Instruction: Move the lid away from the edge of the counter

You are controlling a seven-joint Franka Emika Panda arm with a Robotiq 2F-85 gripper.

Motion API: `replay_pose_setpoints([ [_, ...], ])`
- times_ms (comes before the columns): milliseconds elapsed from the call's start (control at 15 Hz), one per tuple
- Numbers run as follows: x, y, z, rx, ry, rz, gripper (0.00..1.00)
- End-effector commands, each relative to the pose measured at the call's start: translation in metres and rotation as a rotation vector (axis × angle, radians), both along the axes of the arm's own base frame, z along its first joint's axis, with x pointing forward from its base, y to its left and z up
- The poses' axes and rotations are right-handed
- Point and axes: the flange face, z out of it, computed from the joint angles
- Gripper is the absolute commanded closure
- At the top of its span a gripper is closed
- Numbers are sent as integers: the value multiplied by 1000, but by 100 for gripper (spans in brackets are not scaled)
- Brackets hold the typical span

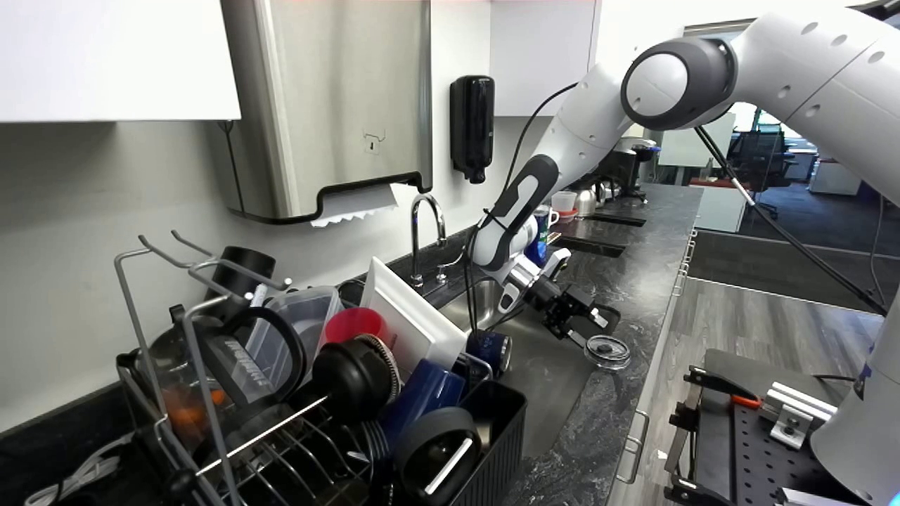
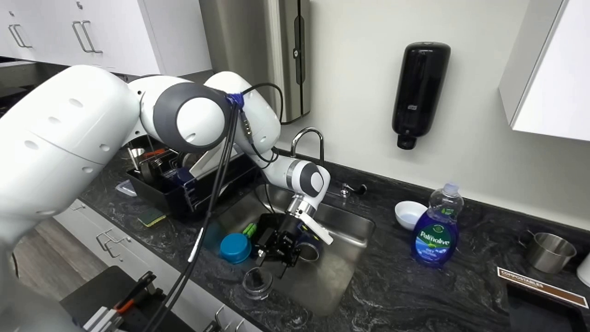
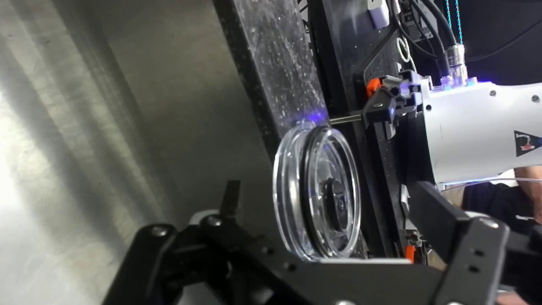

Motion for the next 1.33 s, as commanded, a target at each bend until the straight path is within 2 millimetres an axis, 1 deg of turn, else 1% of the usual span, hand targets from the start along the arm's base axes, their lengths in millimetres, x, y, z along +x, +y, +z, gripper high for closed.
replay_pose_setpoints([
  [0, 1, 1, -10, 30, 38, -4, 0],
  [200, -2, 7, -15, 47, 58, -1, 0],
  [333, -2, 10, -15, 50, 63, 1, 0],
  [400, -2, 11, -14, 51, 68, 0, 25],
  [467, -1, 12, -14, 51, 72, 1, 26],
  [1067, 0, 13, -10, 55, 74, 3, 91],
  [1133, 0, 13, -10, 56, 76, 3, 96],
  [1200, 0, 13, -9, 56, 75, 3, 93],
  [1267, 0, 13, -9, 56, 75, 4, 93],
])
